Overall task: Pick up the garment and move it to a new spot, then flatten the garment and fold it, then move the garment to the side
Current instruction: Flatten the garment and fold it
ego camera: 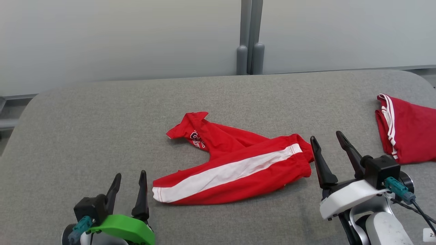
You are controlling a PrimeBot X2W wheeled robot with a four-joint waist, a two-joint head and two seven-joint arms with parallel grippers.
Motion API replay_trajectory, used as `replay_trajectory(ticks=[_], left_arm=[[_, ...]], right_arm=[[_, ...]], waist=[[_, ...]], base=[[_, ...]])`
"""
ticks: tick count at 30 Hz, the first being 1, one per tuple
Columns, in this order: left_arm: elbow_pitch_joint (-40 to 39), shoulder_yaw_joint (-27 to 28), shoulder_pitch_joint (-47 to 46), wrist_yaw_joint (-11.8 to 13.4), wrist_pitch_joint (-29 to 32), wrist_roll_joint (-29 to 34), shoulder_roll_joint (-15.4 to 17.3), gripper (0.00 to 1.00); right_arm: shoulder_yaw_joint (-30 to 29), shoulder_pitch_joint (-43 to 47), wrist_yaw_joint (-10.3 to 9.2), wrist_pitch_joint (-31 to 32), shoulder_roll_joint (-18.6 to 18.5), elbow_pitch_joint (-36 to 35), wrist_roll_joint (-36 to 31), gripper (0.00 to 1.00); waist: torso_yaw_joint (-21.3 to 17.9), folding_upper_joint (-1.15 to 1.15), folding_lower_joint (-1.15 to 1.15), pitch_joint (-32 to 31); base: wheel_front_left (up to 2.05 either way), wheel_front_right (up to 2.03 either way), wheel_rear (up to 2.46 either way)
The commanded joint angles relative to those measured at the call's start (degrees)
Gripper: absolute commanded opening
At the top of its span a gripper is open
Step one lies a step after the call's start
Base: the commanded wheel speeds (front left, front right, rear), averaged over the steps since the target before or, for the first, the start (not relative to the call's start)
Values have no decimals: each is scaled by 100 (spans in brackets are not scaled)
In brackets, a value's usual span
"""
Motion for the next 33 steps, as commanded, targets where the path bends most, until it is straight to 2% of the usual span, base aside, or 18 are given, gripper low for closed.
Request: replay_trajectory(ticks=[1,7,15,33], left_arm=[[-199,19,169,82,-21,48,43,100],[-777,39,530,335,26,94,127,100],[-1138,115,838,549,33,49,183,100],[-1318,96,960,619,49,13,252,100]], right_arm=[[-1,101,0,31,8,-110,-122,100],[-52,264,0,27,88,-341,-339,100],[-242,468,0,-123,148,-352,-519,100],[-224,496,0,-193,151,-221,-201,100]], waist=[[48,22,0,-48],[101,22,0,-141],[107,22,0,-243],[84,22,0,-264]], base=[[0,0,0],[0,0,0],[0,0,0],[0,0,0]])
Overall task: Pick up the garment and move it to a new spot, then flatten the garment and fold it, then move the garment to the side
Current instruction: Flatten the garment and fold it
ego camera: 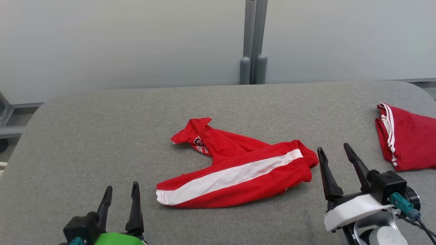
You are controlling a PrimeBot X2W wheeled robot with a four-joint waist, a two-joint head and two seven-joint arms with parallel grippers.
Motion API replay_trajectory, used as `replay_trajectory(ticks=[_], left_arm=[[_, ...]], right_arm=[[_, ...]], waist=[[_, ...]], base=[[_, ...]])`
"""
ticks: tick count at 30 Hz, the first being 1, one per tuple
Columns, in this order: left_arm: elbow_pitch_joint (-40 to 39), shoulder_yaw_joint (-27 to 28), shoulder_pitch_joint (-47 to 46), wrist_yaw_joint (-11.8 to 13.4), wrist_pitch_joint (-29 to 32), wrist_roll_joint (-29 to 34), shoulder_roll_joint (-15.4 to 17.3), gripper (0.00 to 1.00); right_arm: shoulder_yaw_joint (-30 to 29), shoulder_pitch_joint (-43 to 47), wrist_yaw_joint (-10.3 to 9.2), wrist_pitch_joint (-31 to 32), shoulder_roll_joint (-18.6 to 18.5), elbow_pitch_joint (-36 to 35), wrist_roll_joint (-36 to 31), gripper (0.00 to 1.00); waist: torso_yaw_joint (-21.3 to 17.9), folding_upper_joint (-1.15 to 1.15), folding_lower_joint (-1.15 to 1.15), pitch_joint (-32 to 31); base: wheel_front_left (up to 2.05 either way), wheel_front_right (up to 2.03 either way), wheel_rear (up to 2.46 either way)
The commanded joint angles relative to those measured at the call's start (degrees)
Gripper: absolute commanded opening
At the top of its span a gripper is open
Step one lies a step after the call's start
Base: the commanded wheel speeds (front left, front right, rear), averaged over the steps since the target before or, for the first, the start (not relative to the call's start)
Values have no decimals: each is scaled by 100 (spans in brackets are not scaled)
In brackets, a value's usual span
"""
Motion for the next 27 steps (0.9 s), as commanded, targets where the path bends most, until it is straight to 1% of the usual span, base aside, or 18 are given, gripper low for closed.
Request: replay_trajectory(ticks=[1,5,8,12,16,27], left_arm=[[-15,-11,72,31,5,-39,41,100],[65,-81,90,-11,105,-92,22,100],[161,-185,82,-75,292,-125,28,100],[441,-431,-133,-297,757,-237,59,100],[811,-563,-382,-522,1118,-389,50,100],[1846,-545,-1153,-948,1690,-830,-72,100]], right_arm=[[4,11,0,8,-8,19,40,100],[29,21,0,5,-9,70,56,100],[46,23,0,19,-8,93,45,100],[106,4,0,82,-8,131,-9,100],[178,-20,0,128,-10,158,-27,100],[308,-97,0,220,-10,165,-98,100]], waist=[[4,22,0,1],[15,22,0,4],[17,22,0,15],[5,22,0,65],[-31,22,0,135],[-206,22,0,375]], base=[[0,0,0],[0,0,0],[0,0,0],[0,0,0],[0,0,0],[0,0,0]])
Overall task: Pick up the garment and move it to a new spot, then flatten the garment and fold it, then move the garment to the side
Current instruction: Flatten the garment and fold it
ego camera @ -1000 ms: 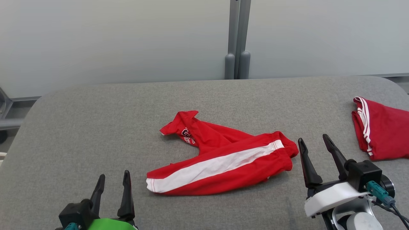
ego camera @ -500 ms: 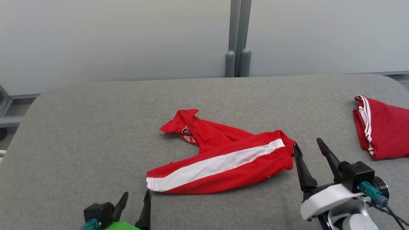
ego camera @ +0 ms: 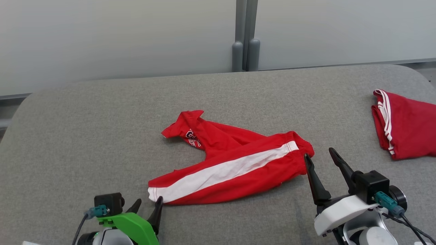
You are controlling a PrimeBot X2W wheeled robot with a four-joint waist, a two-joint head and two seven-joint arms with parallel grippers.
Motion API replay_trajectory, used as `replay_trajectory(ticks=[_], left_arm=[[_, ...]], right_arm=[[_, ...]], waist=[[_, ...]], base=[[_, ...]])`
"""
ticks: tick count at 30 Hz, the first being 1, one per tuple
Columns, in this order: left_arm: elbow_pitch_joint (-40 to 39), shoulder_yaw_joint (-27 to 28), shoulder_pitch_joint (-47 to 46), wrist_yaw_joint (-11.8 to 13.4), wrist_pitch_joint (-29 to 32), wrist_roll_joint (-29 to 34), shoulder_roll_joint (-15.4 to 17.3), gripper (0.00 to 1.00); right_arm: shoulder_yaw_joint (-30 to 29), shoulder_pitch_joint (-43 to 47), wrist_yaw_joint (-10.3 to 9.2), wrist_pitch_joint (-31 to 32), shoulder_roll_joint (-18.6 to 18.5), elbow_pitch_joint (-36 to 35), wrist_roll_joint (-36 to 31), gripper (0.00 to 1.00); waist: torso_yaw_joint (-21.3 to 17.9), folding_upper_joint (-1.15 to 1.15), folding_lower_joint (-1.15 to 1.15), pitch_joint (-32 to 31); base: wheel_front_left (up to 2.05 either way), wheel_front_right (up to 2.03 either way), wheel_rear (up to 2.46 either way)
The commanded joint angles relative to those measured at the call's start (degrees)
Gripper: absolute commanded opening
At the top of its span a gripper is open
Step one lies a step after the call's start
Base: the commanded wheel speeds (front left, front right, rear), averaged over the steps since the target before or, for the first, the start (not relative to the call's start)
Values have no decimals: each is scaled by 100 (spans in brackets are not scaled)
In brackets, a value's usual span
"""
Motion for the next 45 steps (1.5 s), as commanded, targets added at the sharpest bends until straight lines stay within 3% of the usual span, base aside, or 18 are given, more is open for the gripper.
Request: replay_trajectory(ticks=[1,15,18,20,22,24,25,34,45], left_arm=[[88,6,-149,-68,74,-103,-25,100],[779,42,-721,-315,346,-372,-121,98],[840,16,-778,-344,358,-366,-126,74],[930,-36,-827,-365,417,-349,-126,51],[973,-45,-868,-379,402,-357,-144,36],[996,-40,-907,-394,363,-375,-175,3],[1004,-37,-918,-390,335,-375,-184,0],[824,54,-896,-388,-87,-327,-191,0],[635,-45,-740,-357,-359,-303,-366,0]], right_arm=[[0,-52,0,26,-13,-8,-40,100],[8,-176,0,24,-13,-20,-79,100],[1,-205,0,16,-13,-14,-83,100],[-1,-219,0,6,-13,-3,-83,100],[3,-236,0,-6,-13,-11,-82,100],[-2,-250,0,-2,-13,-23,-93,100],[-7,-254,0,2,-13,-27,-100,100],[-11,-377,0,477,-29,145,-80,100],[6,-1404,0,2005,-466,864,833,100]], waist=[[-49,22,0,62],[-180,22,0,256],[-189,22,0,276],[-196,22,0,281],[-205,22,0,286],[-209,22,0,292],[-208,22,0,295],[-127,22,0,309],[143,22,0,393]], base=[[0,0,0],[0,0,0],[0,0,0],[0,0,0],[0,0,0],[0,0,0],[0,0,0],[0,0,0],[0,0,0]])
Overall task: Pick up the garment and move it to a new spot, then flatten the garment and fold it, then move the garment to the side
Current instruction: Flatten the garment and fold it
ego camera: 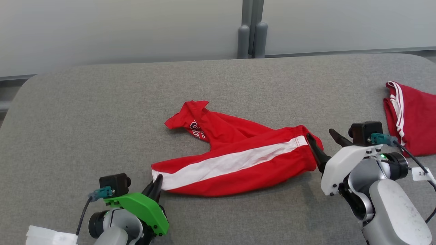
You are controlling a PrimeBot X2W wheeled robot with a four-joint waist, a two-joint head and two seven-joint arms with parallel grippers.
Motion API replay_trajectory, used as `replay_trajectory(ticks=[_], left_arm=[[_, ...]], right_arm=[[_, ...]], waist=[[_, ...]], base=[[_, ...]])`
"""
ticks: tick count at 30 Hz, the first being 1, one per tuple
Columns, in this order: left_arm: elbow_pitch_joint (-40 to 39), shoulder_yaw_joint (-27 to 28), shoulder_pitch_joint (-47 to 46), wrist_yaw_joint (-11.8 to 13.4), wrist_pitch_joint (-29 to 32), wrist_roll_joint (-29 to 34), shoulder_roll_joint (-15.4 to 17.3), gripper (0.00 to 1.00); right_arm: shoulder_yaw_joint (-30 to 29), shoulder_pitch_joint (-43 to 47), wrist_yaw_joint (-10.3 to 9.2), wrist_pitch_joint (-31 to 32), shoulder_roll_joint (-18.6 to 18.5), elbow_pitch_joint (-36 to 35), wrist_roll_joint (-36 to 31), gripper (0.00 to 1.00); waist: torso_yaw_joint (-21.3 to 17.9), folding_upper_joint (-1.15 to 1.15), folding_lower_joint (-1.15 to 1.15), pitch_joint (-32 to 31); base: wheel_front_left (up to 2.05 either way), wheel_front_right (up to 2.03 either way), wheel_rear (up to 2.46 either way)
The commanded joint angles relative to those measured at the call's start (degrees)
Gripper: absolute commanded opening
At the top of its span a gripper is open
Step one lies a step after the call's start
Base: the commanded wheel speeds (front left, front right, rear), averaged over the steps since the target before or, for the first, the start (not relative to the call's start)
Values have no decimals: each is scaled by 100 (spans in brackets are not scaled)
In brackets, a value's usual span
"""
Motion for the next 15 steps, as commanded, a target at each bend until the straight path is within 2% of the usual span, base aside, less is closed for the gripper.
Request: replay_trajectory(ticks=[1,8,14,15], left_arm=[[12,-18,-11,-10,-38,26,-30,0],[134,-68,-169,-54,-97,33,-117,0],[246,-84,-279,-99,-147,39,-128,0],[265,-88,-286,-92,-151,40,-129,0]], right_arm=[[37,-129,0,128,-51,76,113,100],[521,-686,0,1005,-482,529,589,100],[838,-961,0,1294,-652,823,887,100],[891,-1001,0,1330,-668,878,926,93]], waist=[[52,22,0,30],[160,22,0,112],[197,22,0,190],[202,22,0,204]], base=[[0,0,0],[0,0,0],[0,0,0],[0,0,0]])
